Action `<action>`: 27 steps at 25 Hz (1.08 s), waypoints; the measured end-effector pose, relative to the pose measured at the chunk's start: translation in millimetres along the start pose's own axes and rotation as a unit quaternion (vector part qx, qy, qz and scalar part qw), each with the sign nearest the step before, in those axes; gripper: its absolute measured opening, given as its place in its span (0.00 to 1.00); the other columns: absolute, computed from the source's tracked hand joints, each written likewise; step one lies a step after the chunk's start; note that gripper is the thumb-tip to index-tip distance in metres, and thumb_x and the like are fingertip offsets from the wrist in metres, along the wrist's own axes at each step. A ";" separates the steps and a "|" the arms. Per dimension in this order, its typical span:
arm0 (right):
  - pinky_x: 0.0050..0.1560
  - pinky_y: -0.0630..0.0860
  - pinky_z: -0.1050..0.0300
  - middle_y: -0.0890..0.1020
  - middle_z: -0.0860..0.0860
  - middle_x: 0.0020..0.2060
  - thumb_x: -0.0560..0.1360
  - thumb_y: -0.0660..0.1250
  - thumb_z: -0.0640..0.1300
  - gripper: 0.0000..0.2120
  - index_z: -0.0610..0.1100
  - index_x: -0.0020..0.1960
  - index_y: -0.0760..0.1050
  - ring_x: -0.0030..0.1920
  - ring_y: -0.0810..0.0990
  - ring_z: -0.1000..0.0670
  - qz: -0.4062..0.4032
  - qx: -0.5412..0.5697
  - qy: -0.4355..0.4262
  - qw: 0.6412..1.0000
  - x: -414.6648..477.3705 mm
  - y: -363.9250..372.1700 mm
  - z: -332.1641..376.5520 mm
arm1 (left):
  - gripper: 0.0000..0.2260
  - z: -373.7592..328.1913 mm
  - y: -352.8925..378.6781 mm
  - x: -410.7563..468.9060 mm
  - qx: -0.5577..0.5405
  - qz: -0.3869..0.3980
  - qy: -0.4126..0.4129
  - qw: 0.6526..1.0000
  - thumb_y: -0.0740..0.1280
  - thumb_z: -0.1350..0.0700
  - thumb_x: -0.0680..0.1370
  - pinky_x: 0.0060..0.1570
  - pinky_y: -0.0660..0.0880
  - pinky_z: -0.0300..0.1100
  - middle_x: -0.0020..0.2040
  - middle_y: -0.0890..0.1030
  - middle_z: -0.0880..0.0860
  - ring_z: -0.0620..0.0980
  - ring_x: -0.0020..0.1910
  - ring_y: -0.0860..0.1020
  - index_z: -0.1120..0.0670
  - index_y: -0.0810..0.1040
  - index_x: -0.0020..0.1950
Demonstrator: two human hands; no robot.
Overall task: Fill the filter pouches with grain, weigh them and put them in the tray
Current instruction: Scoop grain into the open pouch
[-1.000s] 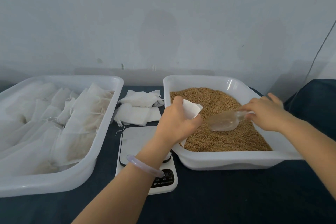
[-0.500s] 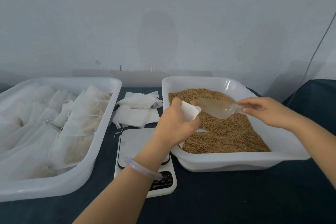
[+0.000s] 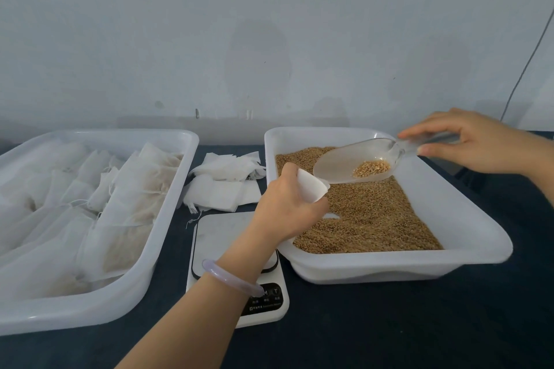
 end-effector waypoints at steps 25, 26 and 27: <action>0.69 0.39 0.60 0.76 0.56 0.50 0.73 0.68 0.43 0.15 0.57 0.57 0.76 0.60 0.72 0.47 -0.071 -0.175 -0.064 0.980 8.6 -15.1 29.7 | 0.21 -2.8 4.2 0.6 0.080 0.006 0.005 0.997 0.69 0.43 0.71 0.40 0.74 0.45 0.41 0.72 0.48 0.54 0.45 0.75 0.55 0.65 0.53; 0.69 0.39 0.60 0.76 0.56 0.50 0.73 0.68 0.43 0.15 0.57 0.57 0.76 0.60 0.72 0.47 -0.071 -0.177 -0.065 0.980 8.3 -14.9 29.9 | 0.21 -2.8 3.8 0.4 0.080 0.006 0.004 0.997 0.69 0.43 0.71 0.40 0.74 0.46 0.42 0.72 0.49 0.54 0.45 0.75 0.55 0.65 0.53; 0.69 0.38 0.60 0.76 0.56 0.50 0.73 0.68 0.43 0.15 0.58 0.57 0.76 0.60 0.72 0.47 -0.069 -0.175 -0.064 0.980 8.1 -14.7 30.0 | 0.21 -2.8 3.6 0.2 0.079 0.006 0.004 0.997 0.69 0.43 0.71 0.41 0.74 0.46 0.42 0.73 0.49 0.54 0.45 0.76 0.55 0.65 0.53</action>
Point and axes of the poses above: each hand's wrist, its own x-axis towards the middle knuckle, its own y-axis out of the palm, z = x × y, the point moved 4 cm from there along x, towards the middle knuckle
